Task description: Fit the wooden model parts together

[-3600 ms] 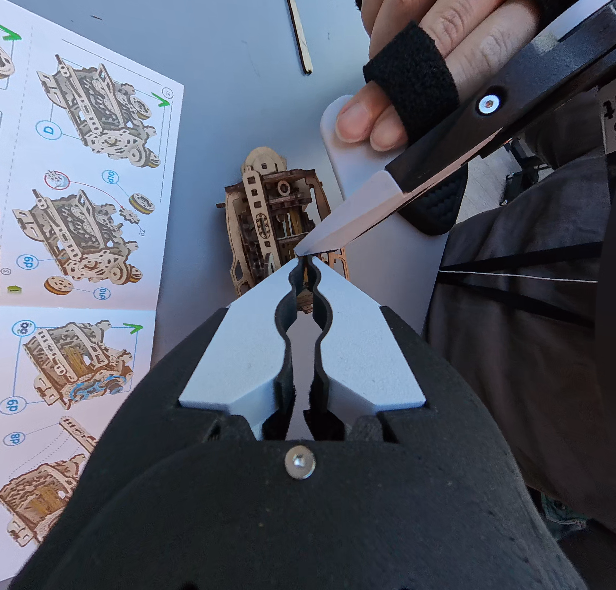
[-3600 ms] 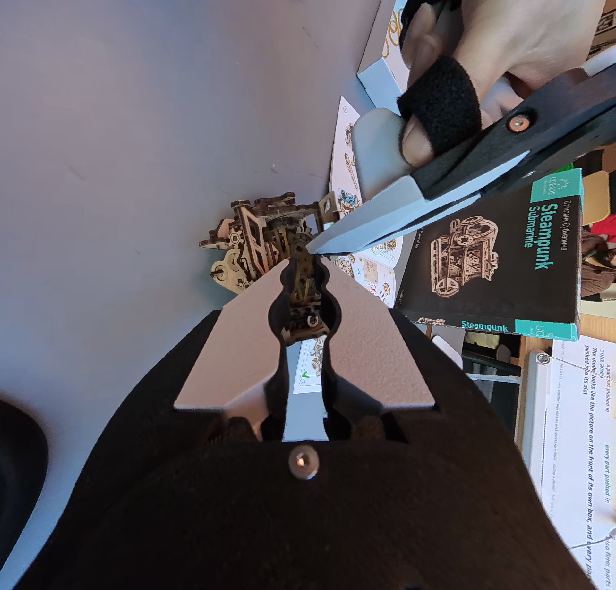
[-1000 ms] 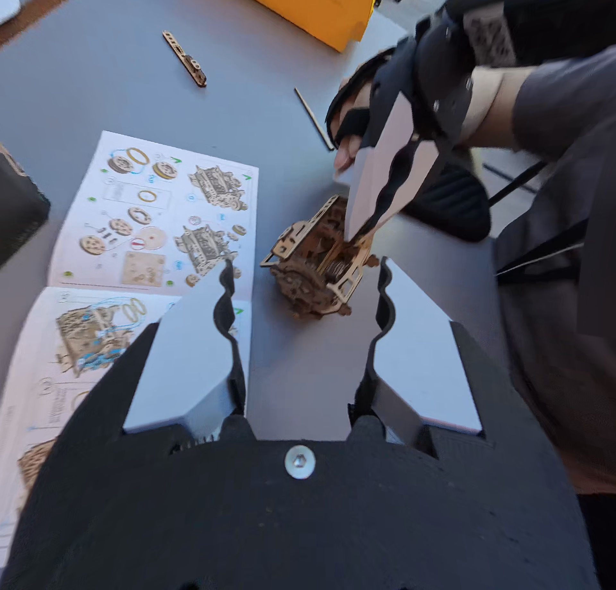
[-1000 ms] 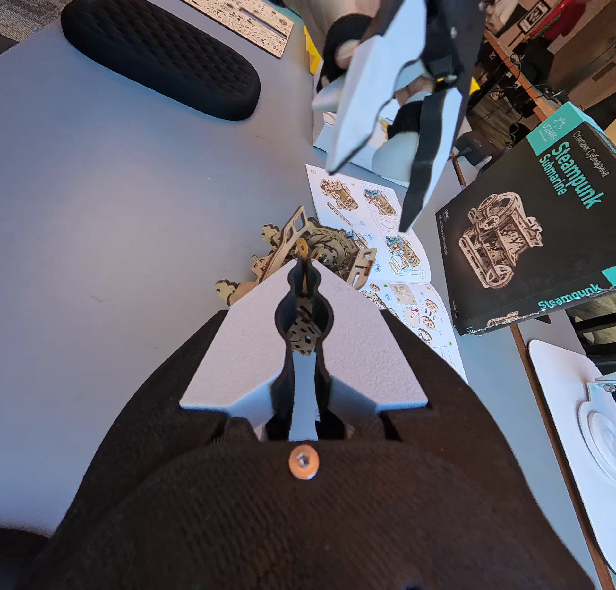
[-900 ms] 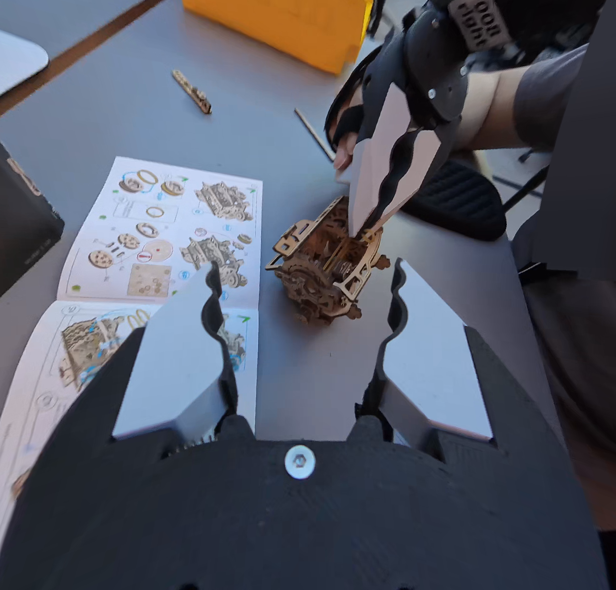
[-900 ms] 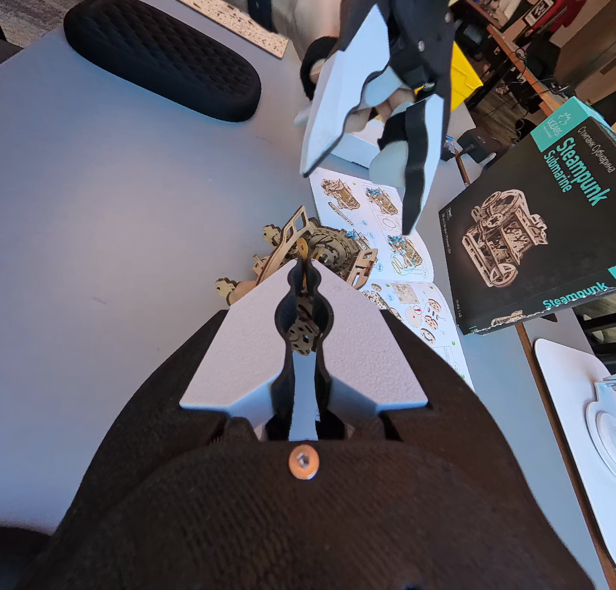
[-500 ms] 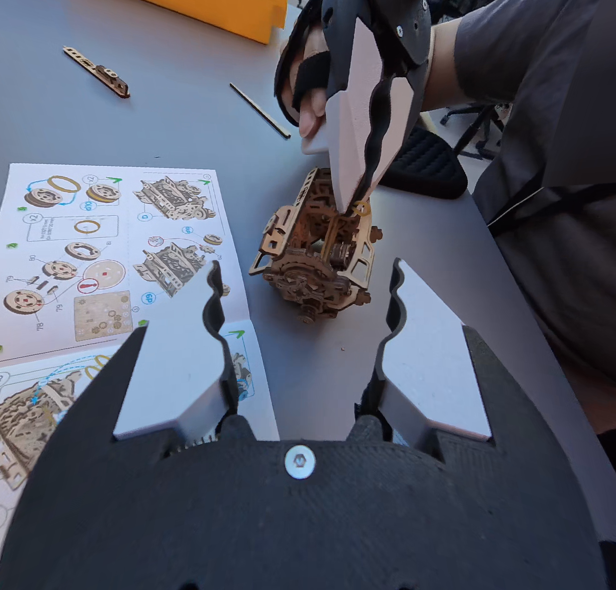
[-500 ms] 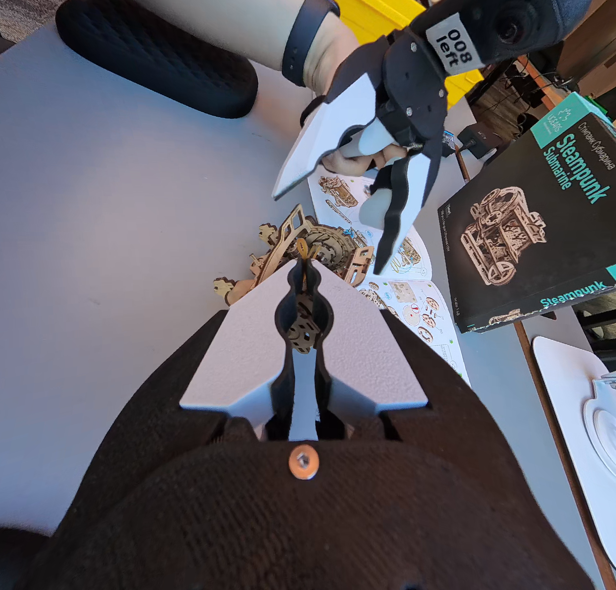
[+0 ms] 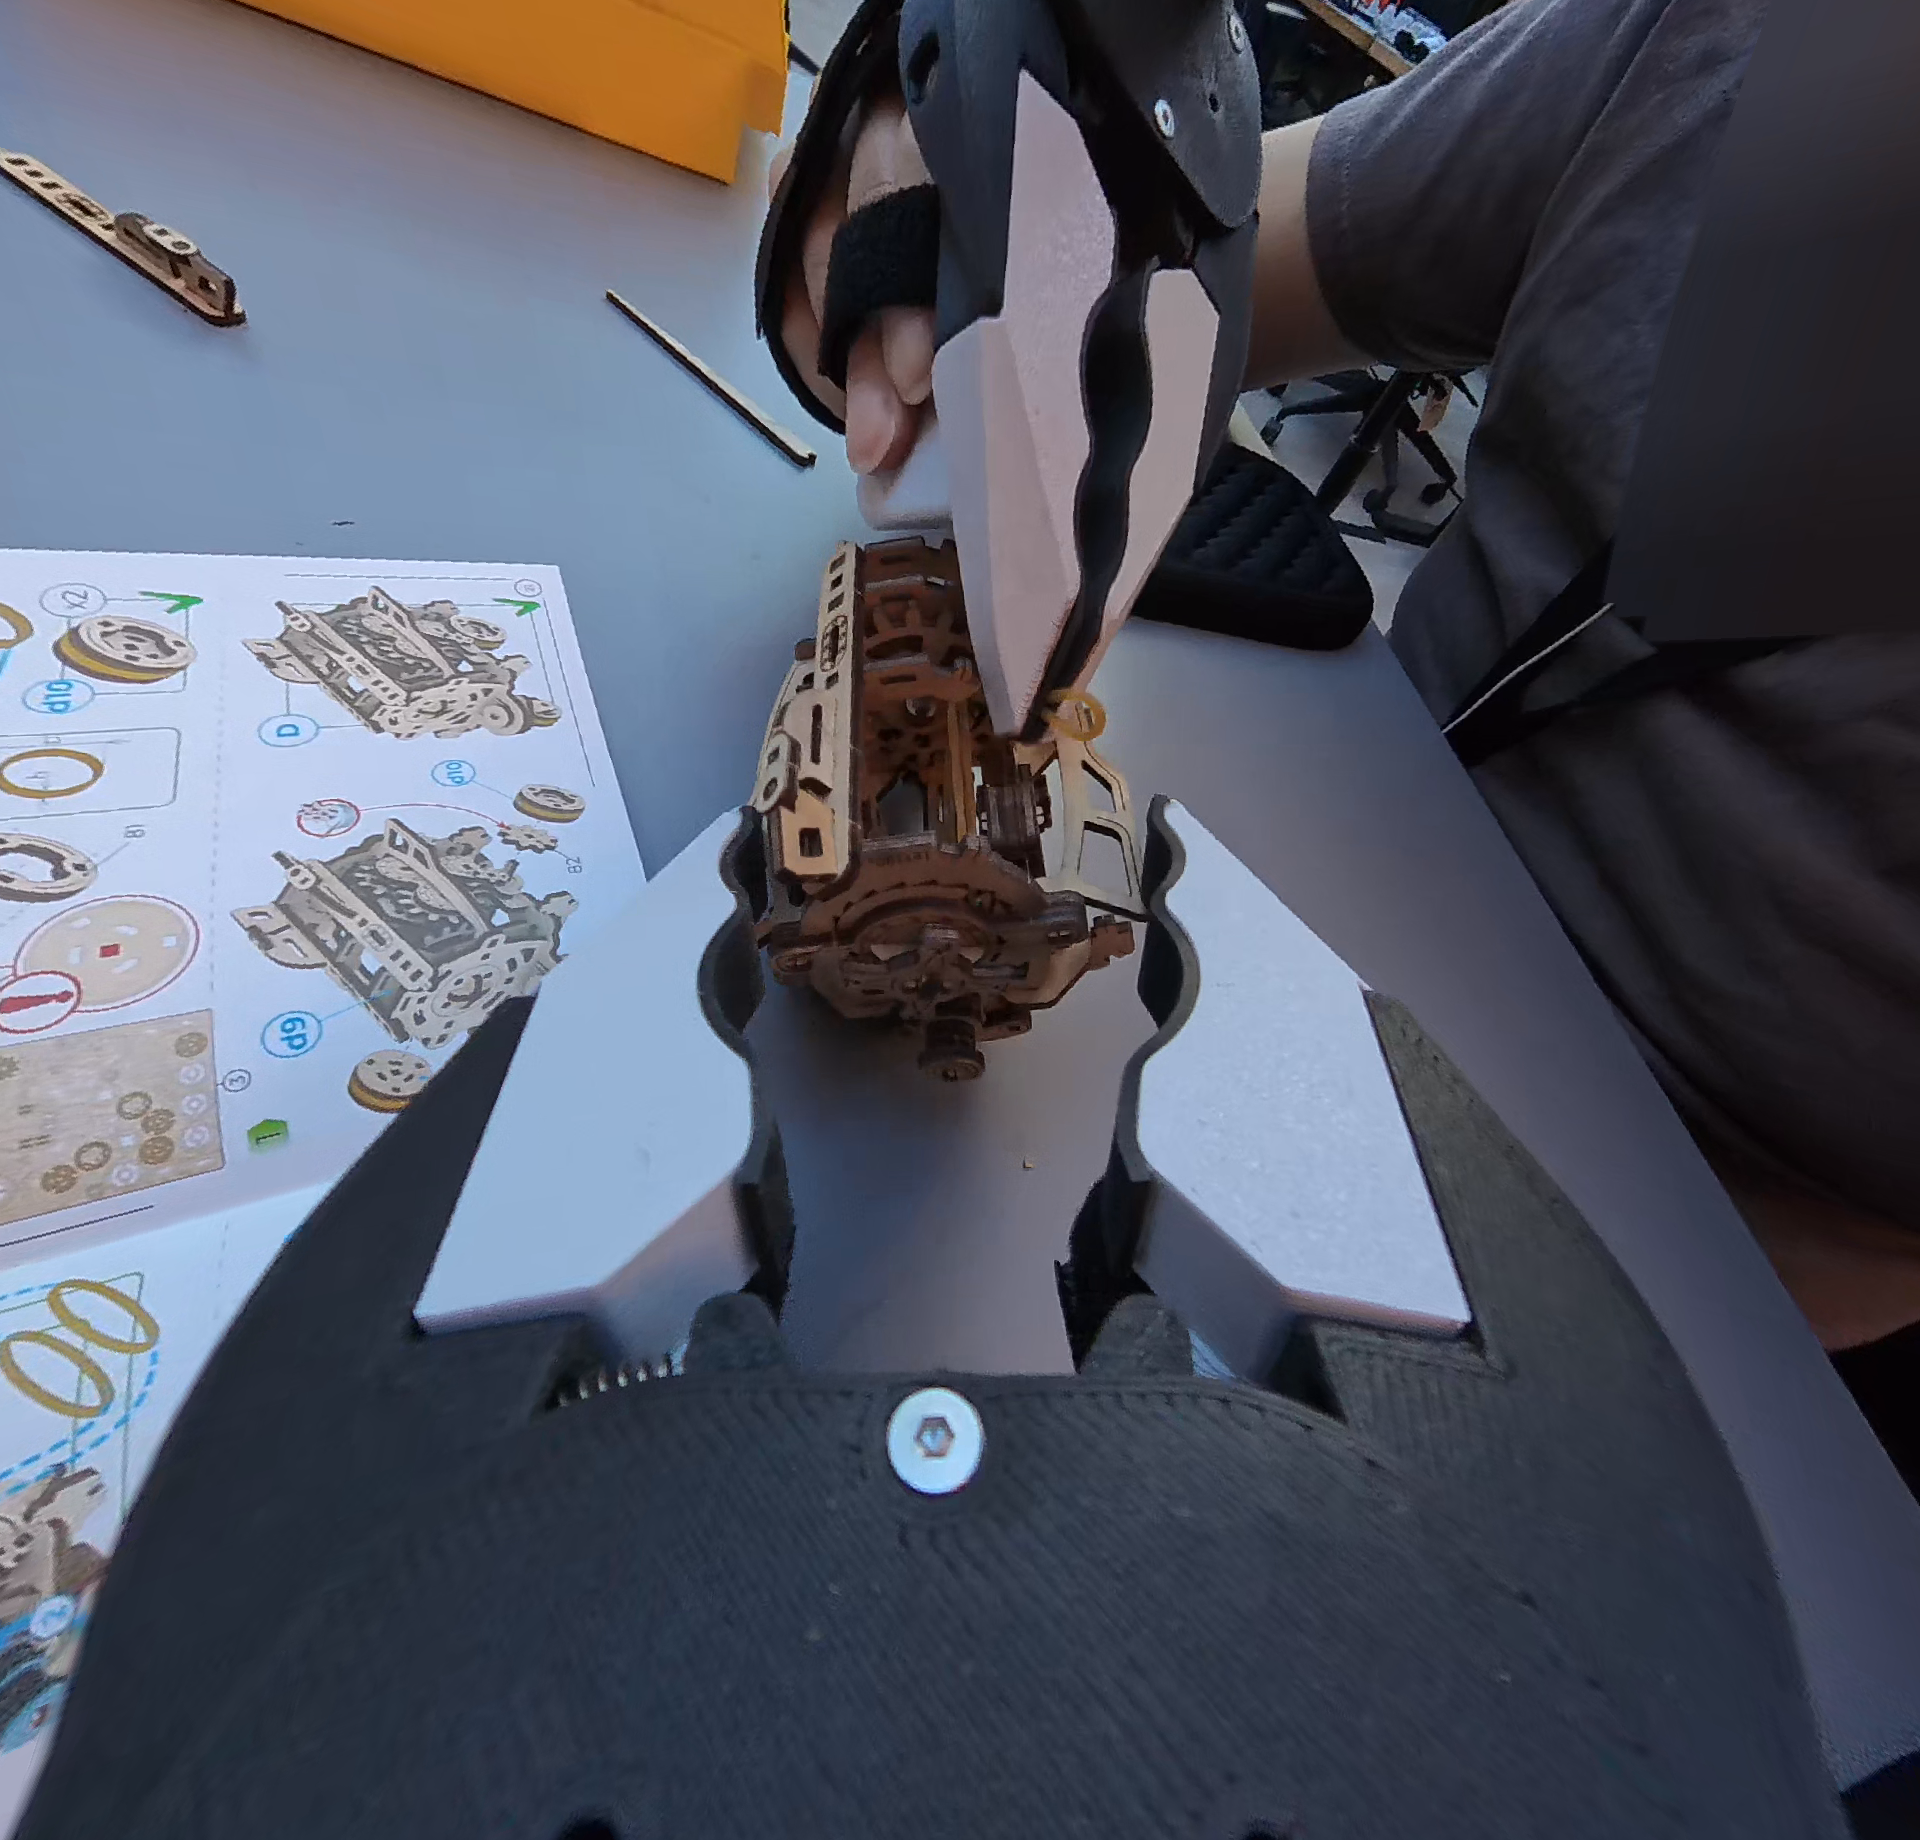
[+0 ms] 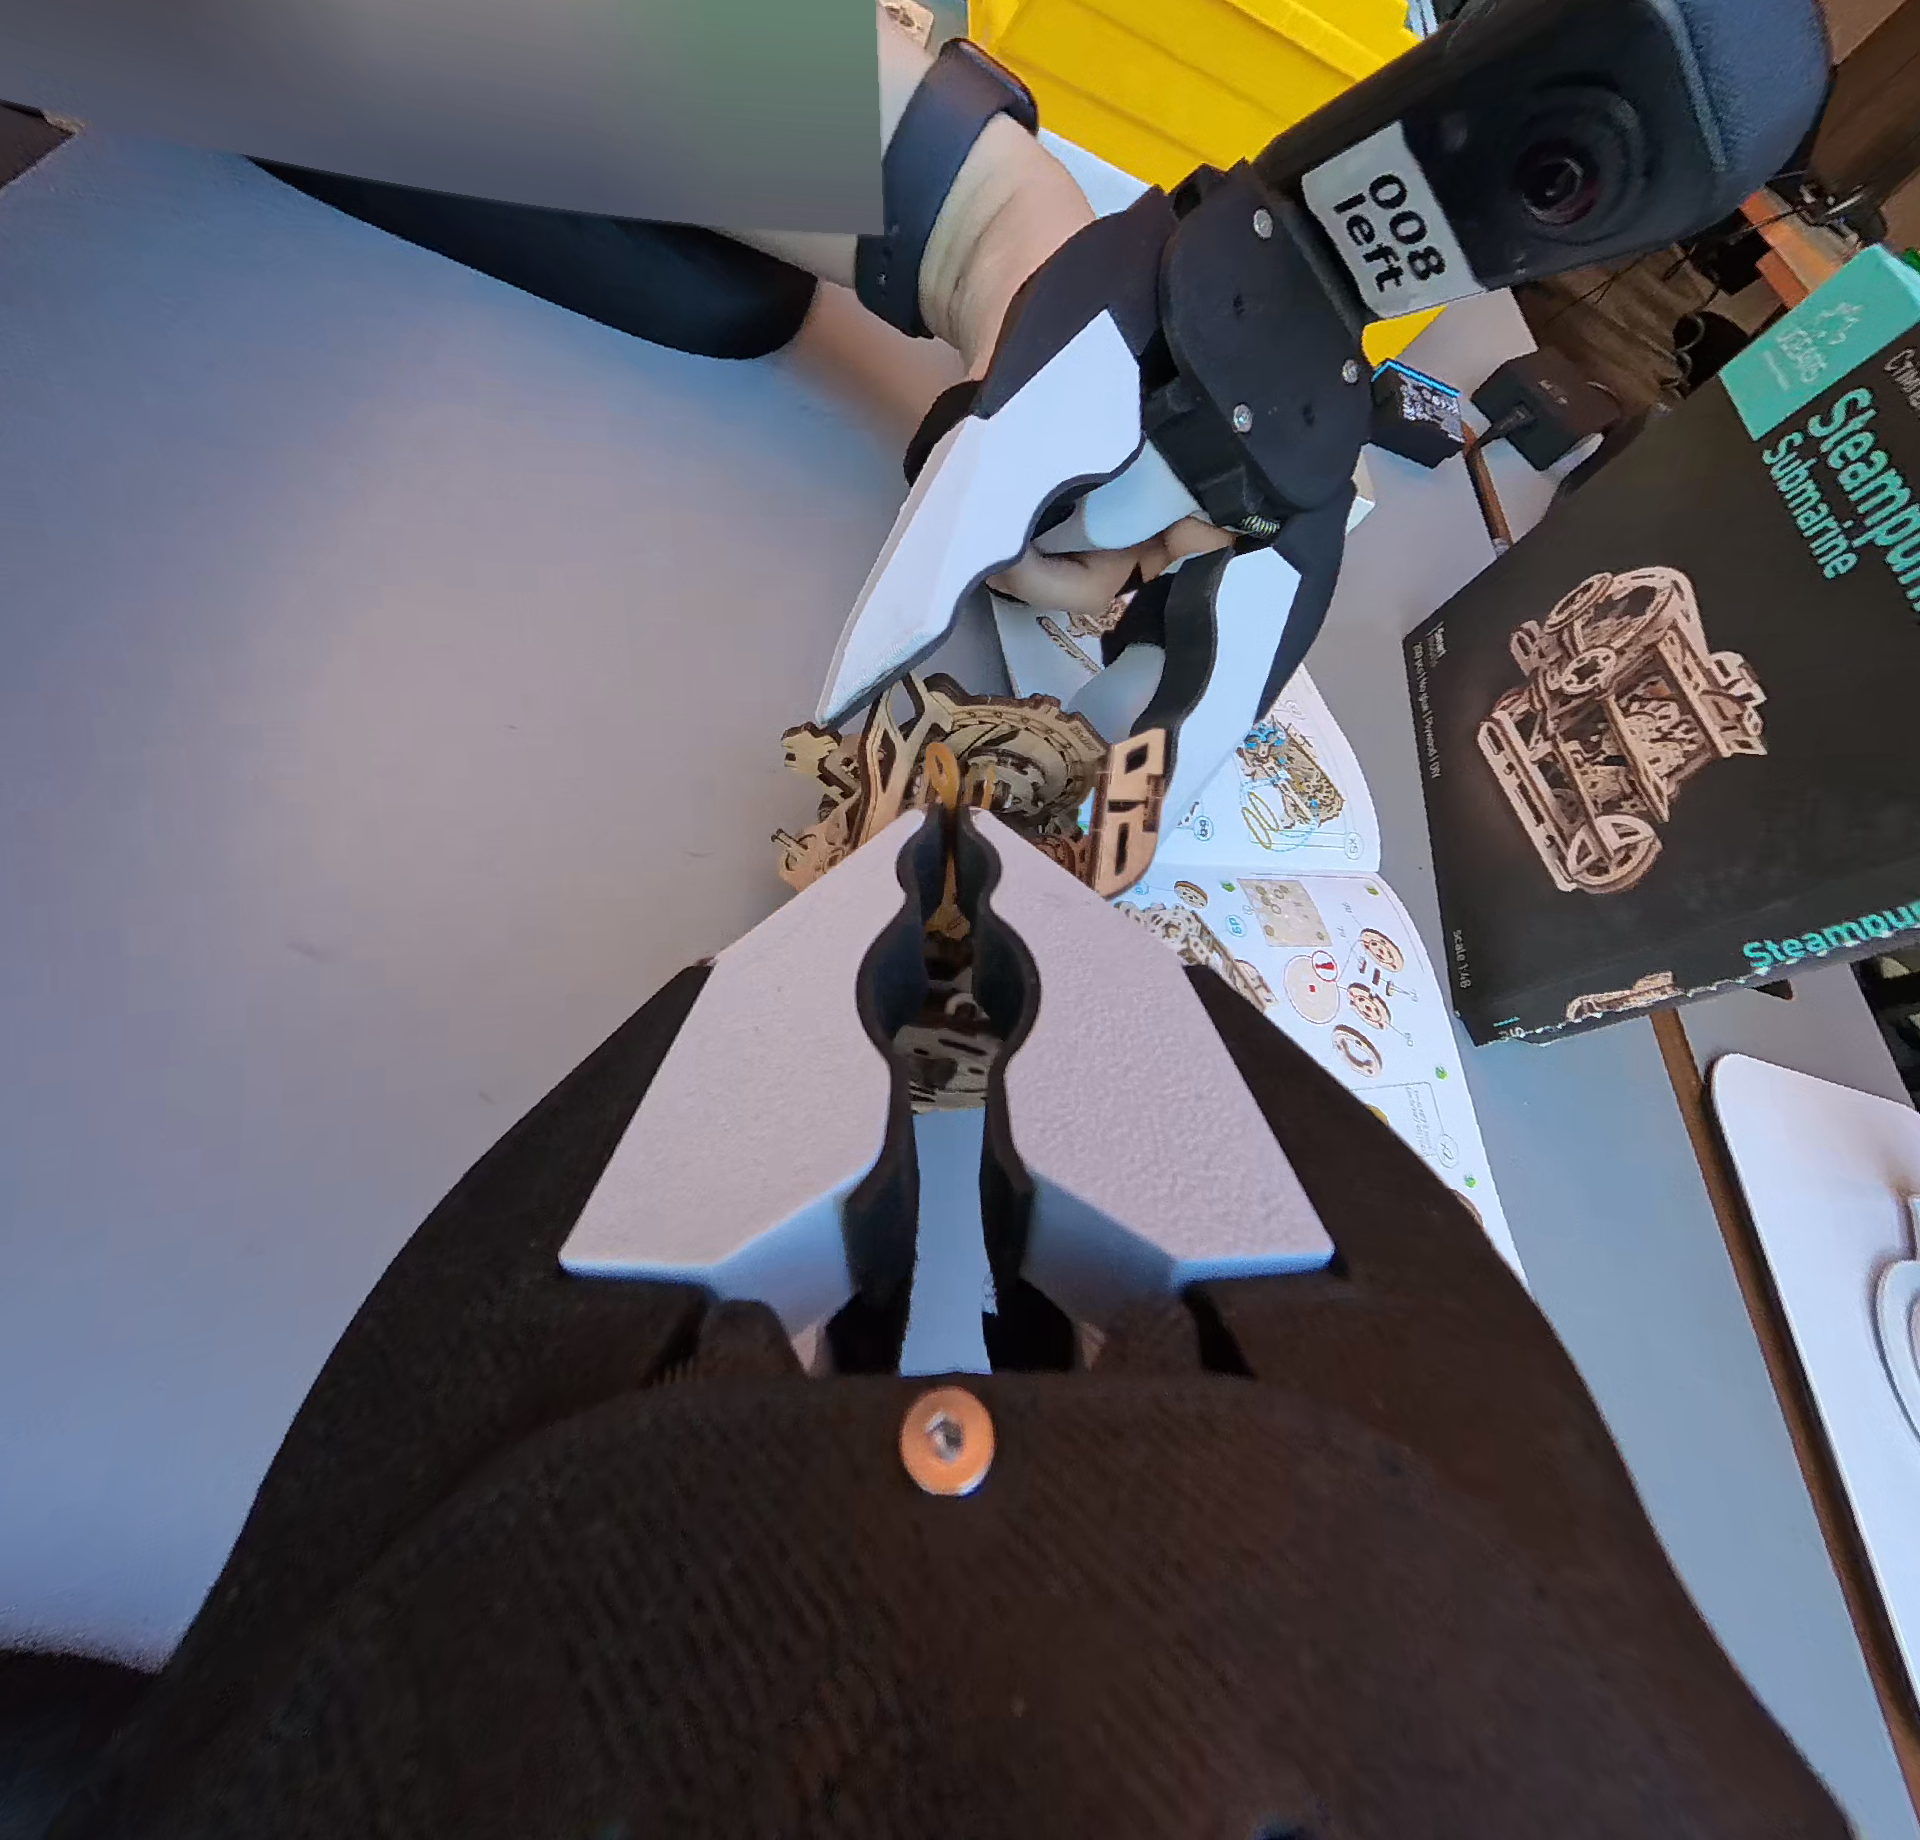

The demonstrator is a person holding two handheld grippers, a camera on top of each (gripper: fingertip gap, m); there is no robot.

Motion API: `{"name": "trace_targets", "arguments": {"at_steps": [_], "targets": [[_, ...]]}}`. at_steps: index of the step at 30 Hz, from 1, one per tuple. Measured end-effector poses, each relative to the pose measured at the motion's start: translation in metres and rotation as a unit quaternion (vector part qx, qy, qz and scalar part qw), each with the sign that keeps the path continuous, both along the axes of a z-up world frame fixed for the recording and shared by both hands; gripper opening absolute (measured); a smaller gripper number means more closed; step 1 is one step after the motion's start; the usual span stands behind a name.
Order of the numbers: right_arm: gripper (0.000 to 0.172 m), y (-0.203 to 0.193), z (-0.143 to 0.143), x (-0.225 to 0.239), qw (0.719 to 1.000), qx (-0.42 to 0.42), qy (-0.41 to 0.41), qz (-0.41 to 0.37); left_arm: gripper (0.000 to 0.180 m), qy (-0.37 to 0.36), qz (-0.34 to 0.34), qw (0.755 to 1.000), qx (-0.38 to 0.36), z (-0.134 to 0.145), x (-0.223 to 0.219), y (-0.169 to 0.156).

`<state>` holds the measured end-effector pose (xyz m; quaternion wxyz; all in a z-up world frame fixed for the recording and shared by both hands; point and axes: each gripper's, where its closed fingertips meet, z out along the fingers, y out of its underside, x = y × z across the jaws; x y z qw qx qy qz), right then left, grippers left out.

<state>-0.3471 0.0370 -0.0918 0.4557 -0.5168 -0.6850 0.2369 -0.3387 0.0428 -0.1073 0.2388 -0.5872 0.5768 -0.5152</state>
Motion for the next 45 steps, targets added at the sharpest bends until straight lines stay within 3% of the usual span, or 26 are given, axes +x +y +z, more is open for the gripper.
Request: {"name": "trace_targets", "arguments": {"at_steps": [15,25,35,45], "targets": [[0.0,0.0,-0.002,-0.002,0.999,0.01,-0.032,-0.01,0.069,-0.016,0.019,1.0,-0.003,0.001,0.005,-0.003],[0.0,0.01,0.007,-0.006,0.988,-0.142,-0.022,-0.055,0.07,-0.018,0.03,0.999,0.011,0.001,0.009,-0.006],[0.0,0.007,0.005,-0.011,0.964,-0.253,-0.08,-0.023,0.069,-0.021,0.03,0.999,0.013,0.001,0.009,-0.006],[0.0,0.009,0.013,-0.008,0.961,-0.262,-0.088,-0.03,0.07,-0.022,0.03,0.999,0.011,0.001,0.01,-0.006]]}}
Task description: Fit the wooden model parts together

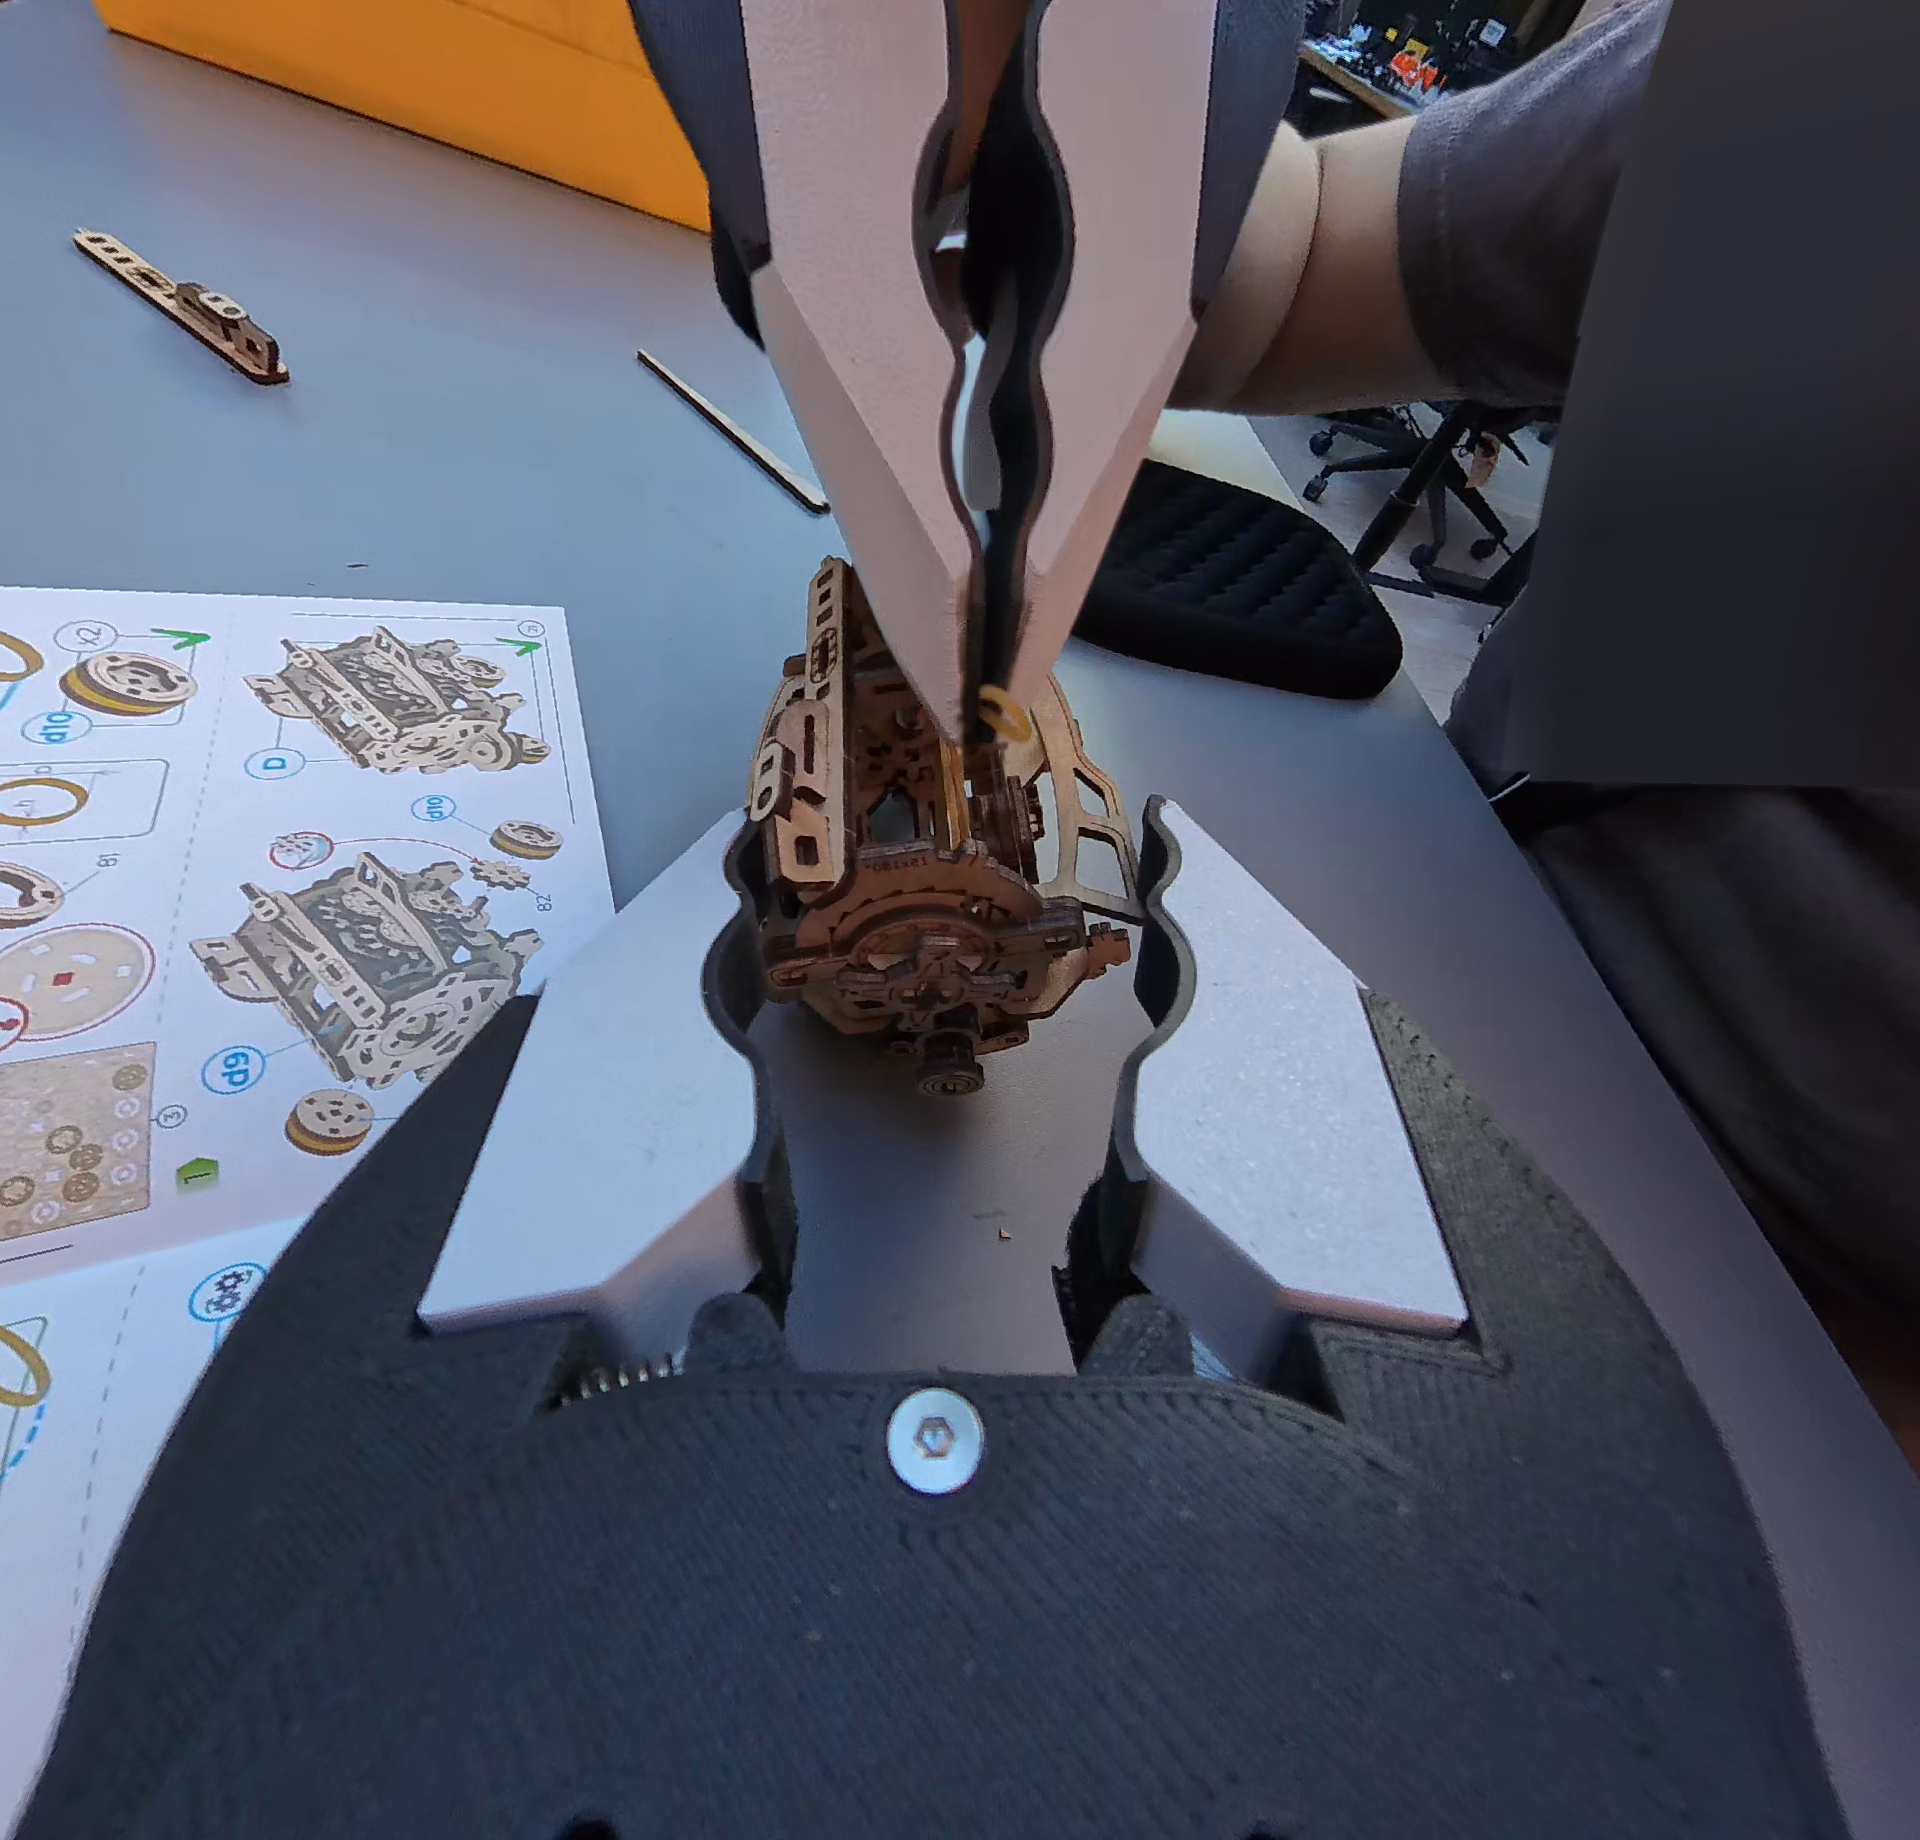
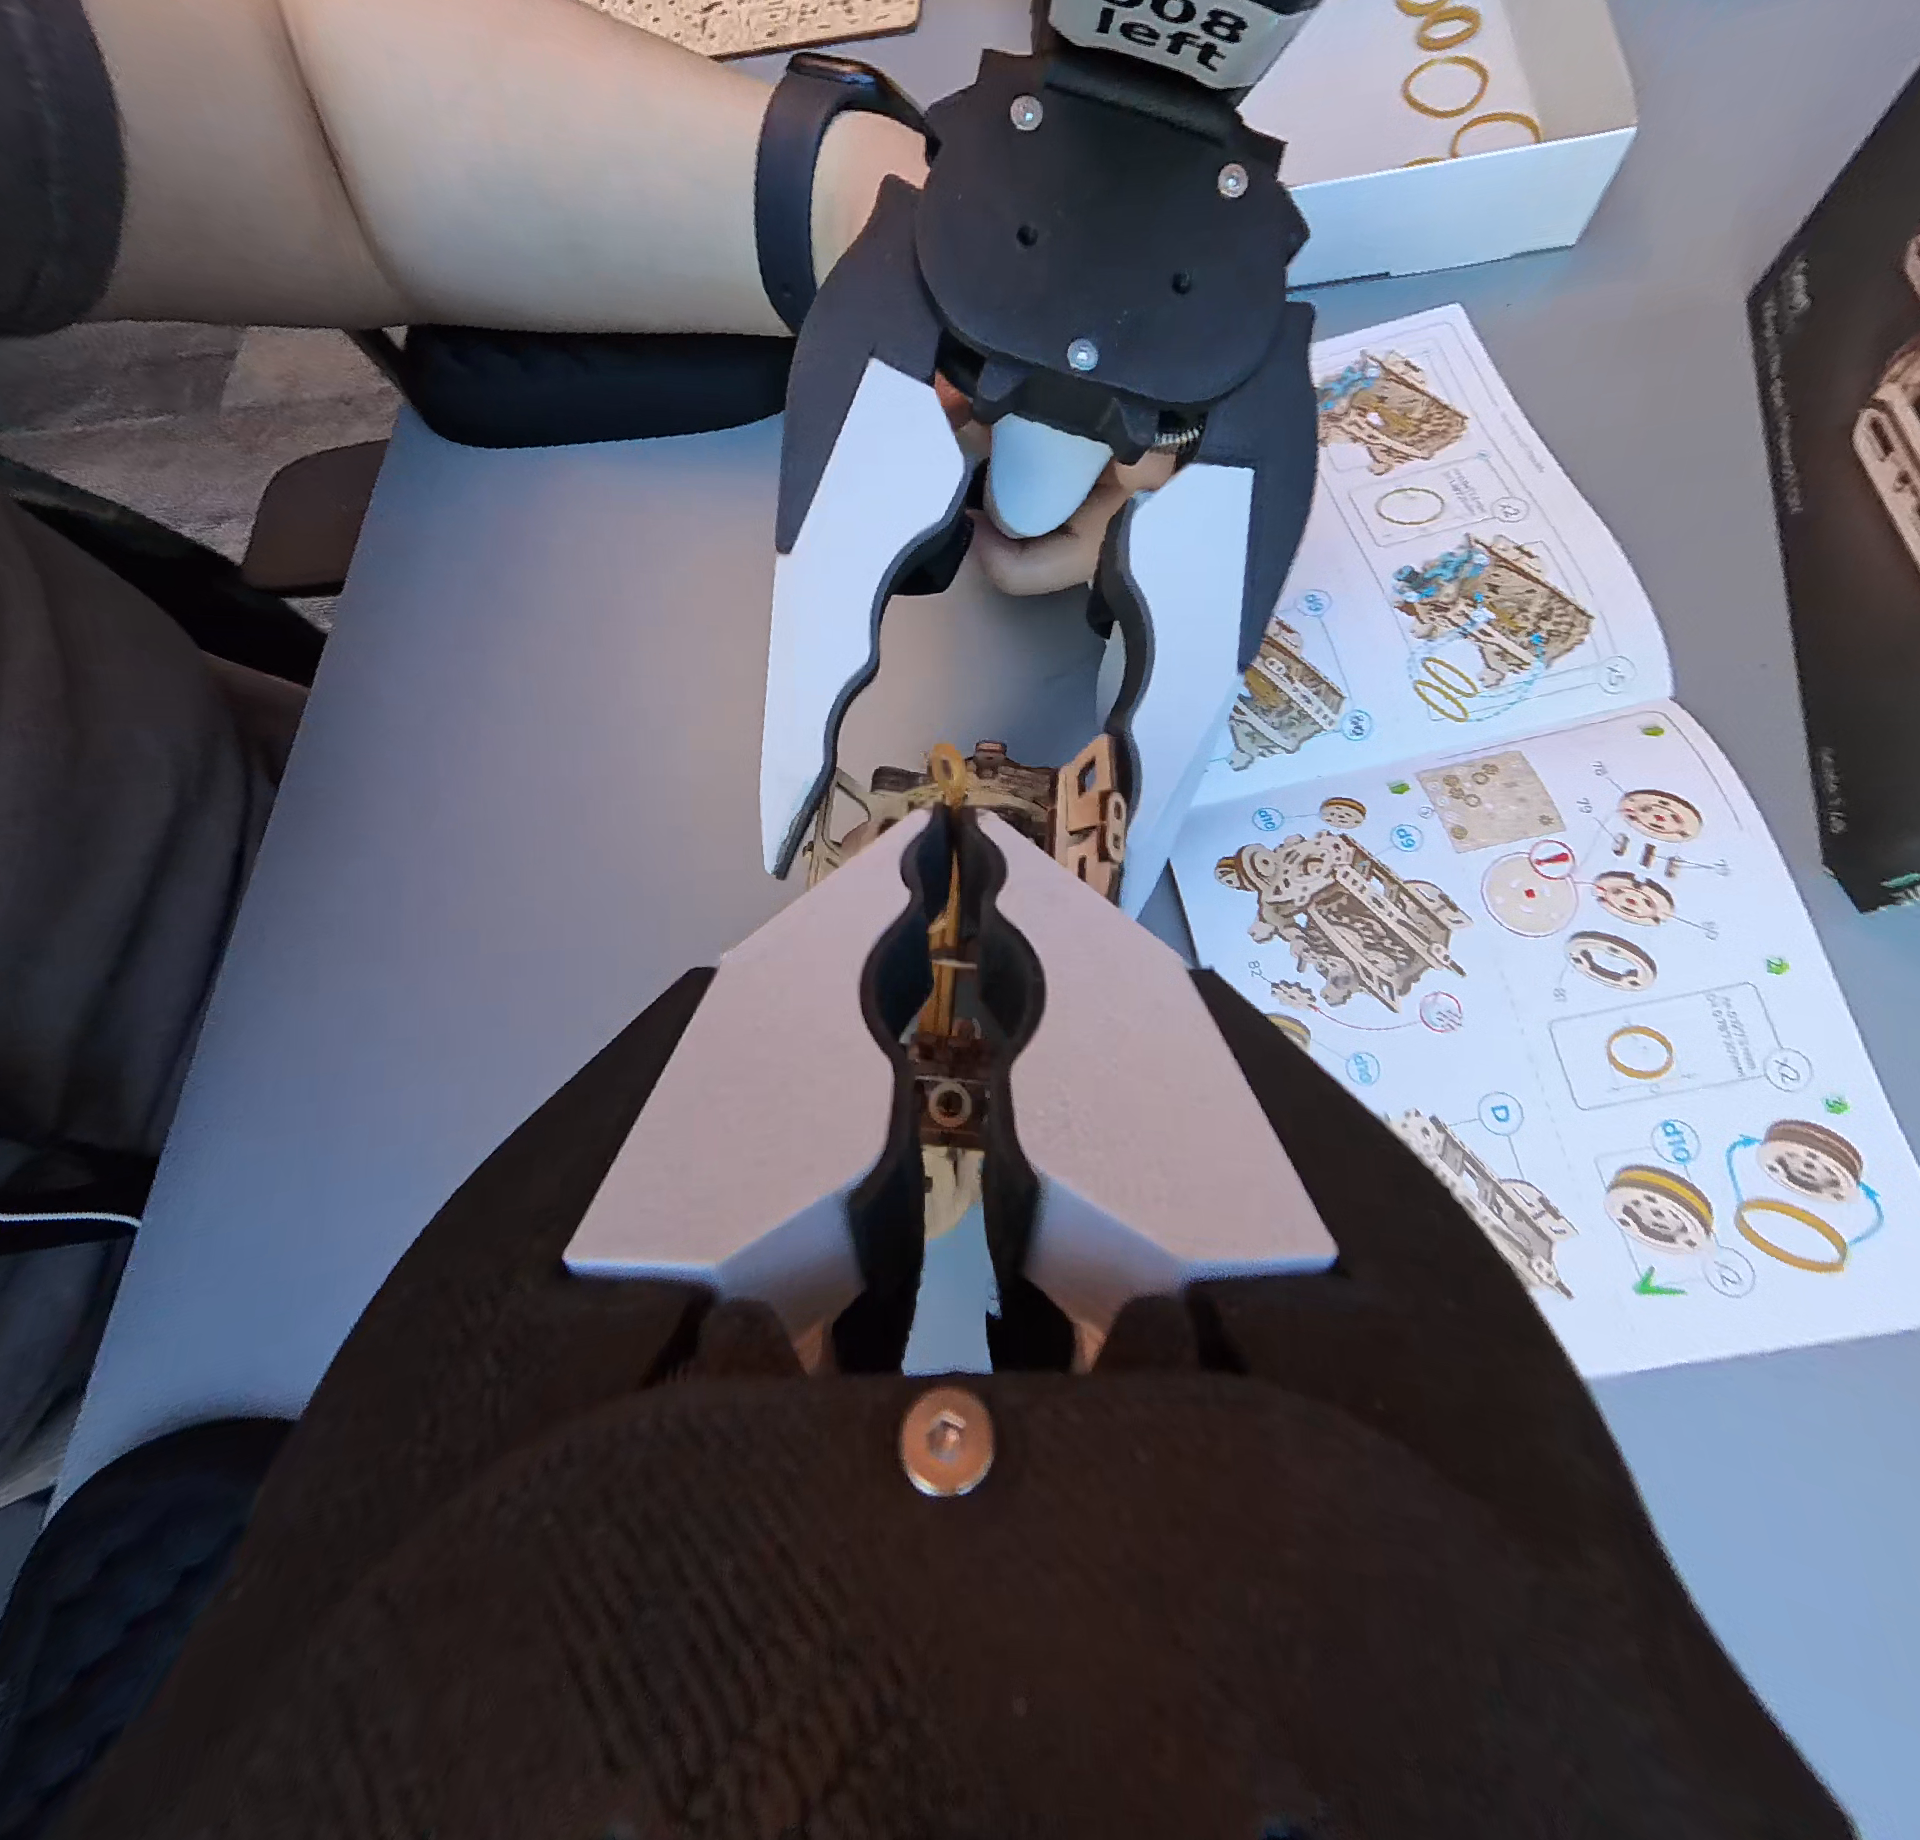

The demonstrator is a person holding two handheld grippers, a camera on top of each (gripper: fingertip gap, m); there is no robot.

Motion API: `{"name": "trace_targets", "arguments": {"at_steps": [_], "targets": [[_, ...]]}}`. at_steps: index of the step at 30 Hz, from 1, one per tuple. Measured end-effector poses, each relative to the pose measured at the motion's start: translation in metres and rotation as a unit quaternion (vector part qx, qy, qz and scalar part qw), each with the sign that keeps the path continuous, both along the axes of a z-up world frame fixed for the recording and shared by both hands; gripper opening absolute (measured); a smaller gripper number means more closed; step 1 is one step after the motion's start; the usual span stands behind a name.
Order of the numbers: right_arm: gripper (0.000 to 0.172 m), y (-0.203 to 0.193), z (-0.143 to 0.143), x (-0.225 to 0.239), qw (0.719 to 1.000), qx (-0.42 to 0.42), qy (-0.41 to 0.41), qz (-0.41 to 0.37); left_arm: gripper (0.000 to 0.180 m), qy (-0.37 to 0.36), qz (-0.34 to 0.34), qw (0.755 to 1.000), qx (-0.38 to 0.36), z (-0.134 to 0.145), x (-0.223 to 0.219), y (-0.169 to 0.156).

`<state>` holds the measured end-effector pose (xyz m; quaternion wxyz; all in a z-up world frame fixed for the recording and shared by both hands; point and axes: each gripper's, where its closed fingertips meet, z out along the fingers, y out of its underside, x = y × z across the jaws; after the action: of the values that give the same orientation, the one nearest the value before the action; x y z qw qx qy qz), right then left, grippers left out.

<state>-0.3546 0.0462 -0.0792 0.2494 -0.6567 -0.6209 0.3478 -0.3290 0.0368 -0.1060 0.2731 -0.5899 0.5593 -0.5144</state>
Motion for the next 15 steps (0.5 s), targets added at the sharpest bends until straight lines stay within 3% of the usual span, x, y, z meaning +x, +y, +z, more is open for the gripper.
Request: {"name": "trace_targets", "arguments": {"at_steps": [7,15], "targets": [[0.0,-0.002,0.006,0.014,0.999,0.033,0.018,-0.011,0.069,0.002,0.004,1.0,-0.01,0.0,0.001,-0.001],[0.0,-0.007,-0.003,0.023,0.999,0.018,-0.023,-0.026,0.069,0.002,0.009,1.0,-0.008,0.0,0.006,-0.006]]}}
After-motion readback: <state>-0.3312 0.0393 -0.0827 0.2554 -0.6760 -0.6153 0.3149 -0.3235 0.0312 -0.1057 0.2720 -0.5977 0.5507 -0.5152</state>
